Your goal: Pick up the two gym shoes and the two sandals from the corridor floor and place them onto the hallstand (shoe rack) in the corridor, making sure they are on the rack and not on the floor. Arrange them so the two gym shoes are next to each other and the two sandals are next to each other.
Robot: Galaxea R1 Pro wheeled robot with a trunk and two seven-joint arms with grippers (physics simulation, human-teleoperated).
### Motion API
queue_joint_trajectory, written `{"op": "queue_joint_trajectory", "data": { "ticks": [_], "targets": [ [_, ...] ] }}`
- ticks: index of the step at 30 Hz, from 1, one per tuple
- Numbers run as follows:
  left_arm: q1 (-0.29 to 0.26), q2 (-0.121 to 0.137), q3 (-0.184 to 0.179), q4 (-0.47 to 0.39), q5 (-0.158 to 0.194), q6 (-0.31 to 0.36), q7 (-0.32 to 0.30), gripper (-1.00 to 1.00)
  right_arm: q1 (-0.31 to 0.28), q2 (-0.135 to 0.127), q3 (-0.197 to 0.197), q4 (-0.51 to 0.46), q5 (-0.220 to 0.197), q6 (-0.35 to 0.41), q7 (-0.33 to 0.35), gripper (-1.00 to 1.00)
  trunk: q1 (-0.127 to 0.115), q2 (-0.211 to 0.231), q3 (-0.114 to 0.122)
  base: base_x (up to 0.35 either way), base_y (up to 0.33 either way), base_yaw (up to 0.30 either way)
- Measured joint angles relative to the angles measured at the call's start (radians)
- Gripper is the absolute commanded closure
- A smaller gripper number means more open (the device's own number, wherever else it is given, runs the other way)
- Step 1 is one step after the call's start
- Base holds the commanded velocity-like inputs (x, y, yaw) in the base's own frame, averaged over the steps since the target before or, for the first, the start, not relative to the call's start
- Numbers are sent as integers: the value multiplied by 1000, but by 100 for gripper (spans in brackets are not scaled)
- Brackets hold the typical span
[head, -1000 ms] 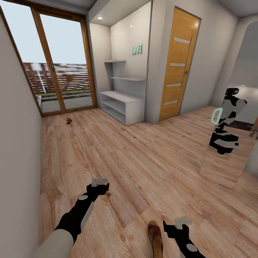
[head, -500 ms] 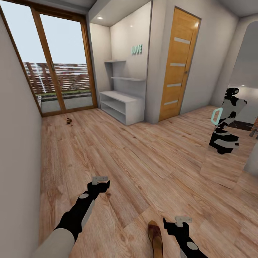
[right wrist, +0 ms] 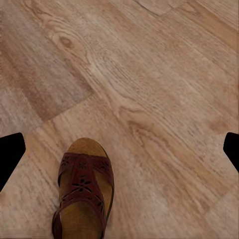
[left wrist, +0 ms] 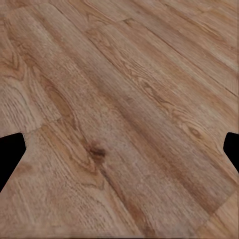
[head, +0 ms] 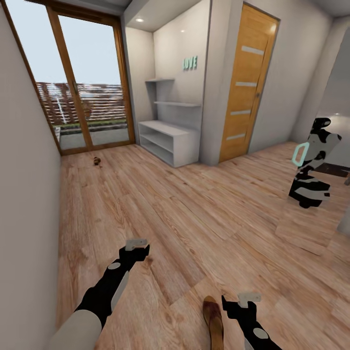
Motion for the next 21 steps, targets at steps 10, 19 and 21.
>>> {"op": "queue_joint_trajectory", "data": {
  "ticks": [10, 19, 21],
  "targets": [
    [0, 0, 0, -4, 1, 0, 0, -100, 0, 0, 1, 0, 0, 0, 0, -100, 38, -70, -46, 0, 0, 148],
    [0, 0, 0, -4, 1, 0, 0, -100, 0, 0, -1, 0, -1, 0, 4, -100, 63, -113, -91, 0, 0, -5],
    [0, 0, 0, -4, 1, 0, 0, -100, 0, 0, -1, 0, -1, 0, 4, -100, 64, -114, -102, 0, 0, -54]
  ]
}}
